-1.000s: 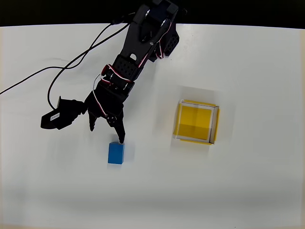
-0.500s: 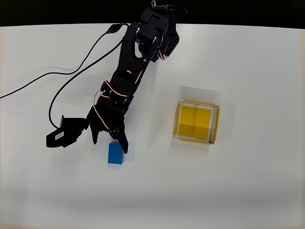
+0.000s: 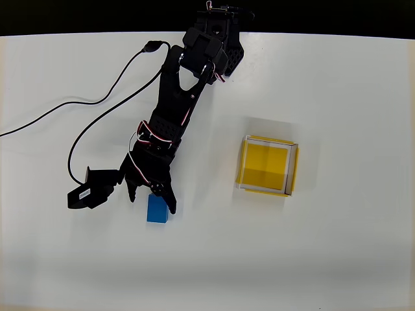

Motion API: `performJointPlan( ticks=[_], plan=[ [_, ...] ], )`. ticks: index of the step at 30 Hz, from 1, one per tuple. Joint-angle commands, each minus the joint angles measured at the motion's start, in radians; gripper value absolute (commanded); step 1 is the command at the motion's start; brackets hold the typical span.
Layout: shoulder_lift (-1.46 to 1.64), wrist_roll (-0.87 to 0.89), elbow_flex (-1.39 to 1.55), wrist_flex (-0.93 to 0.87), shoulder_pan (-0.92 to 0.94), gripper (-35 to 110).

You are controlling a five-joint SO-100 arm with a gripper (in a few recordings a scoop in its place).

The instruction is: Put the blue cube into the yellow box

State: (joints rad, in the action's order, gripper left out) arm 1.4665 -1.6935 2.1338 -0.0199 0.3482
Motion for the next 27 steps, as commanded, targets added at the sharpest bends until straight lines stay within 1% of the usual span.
performJointPlan(
  ticks=[1,14,27],
  plan=[
    [0.037,0.003,-0.103,0.051,-0.009,49],
    [-0.023,0.038,-0.101,0.109,-0.023,46],
    [-0.054,0.086,-0.100,0.097,-0.035,36]
  ],
)
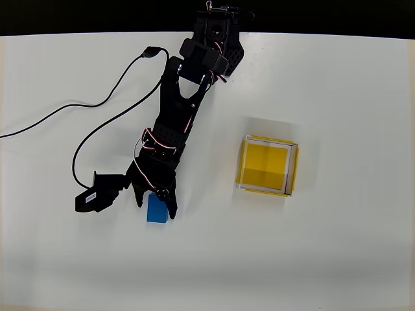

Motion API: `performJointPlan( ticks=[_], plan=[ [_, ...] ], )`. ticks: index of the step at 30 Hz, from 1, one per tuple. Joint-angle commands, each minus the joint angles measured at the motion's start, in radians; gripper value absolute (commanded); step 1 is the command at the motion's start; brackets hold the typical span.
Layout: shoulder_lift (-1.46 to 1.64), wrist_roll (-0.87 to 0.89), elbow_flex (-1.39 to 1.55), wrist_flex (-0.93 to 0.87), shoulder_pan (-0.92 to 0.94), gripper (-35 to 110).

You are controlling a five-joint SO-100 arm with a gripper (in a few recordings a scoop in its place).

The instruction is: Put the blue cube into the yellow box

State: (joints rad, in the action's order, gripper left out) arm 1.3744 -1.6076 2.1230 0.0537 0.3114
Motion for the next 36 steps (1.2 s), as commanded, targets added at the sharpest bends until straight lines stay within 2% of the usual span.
performJointPlan(
  ticks=[1,18,28,36],
  plan=[
    [0.037,0.005,-0.089,0.023,0.000,35],
    [0.115,-0.021,-0.008,0.048,-0.038,21],
    [0.382,-0.020,0.156,0.100,-0.140,21],
    [0.607,-0.011,0.212,0.071,-0.247,21]
  ],
)
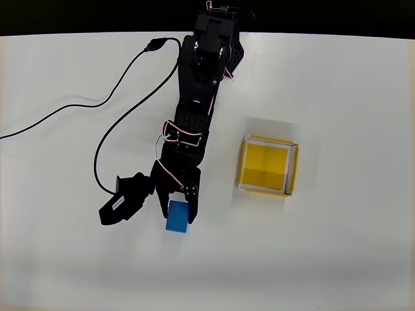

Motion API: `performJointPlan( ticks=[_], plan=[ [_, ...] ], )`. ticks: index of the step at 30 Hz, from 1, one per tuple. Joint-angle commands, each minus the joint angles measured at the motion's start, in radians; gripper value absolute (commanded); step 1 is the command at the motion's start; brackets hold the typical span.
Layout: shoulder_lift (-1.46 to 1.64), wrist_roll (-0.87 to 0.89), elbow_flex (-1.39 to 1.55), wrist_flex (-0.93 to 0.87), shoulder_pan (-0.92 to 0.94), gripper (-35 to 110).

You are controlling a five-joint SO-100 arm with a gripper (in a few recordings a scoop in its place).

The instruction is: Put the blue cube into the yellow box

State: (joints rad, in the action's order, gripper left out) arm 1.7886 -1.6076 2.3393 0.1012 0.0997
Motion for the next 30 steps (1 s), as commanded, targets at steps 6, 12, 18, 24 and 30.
performJointPlan(
  ticks=[6,12,18,24,30],
  plan=[
    [0.367,-0.017,0.044,-0.020,-0.179,21],
    [0.472,-0.018,0.098,-0.017,-0.327,21],
    [0.586,-0.021,0.199,-0.044,-0.480,21],
    [0.699,0.003,0.302,-0.169,-0.592,21],
    [0.742,0.052,0.365,-0.281,-0.643,21]
  ],
)
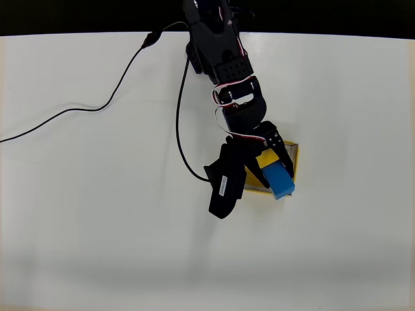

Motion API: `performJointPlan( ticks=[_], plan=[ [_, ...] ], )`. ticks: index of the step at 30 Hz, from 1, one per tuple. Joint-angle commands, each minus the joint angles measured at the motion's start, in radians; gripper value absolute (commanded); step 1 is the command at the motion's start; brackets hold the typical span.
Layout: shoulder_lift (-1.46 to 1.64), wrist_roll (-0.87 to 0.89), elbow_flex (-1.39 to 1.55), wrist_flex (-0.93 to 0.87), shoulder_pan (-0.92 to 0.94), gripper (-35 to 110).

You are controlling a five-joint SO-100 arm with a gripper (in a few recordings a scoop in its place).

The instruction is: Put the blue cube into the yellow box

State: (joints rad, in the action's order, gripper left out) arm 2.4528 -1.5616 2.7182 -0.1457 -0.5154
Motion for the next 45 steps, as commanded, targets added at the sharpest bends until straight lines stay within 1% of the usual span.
performJointPlan(
  ticks=[1,5,13,20,24,27,30,35,39,45],
  plan=[
    [0.072,0.012,-0.008,-0.044,-0.029,21],
    [0.015,0.029,0.006,-0.072,-0.012,21],
    [-0.071,0.060,0.031,-0.063,0.008,23],
    [-0.107,0.074,0.109,0.104,0.028,36],
    [-0.095,0.100,0.094,0.175,0.028,38],
    [-0.066,0.091,0.029,0.189,0.032,37],
    [-0.037,0.063,-0.057,0.163,0.060,35],
    [0.052,0.072,-0.141,0.035,0.169,22],
    [0.155,0.064,-0.104,-0.094,0.273,16],
    [0.344,0.017,0.067,-0.236,0.391,9]
  ],
)
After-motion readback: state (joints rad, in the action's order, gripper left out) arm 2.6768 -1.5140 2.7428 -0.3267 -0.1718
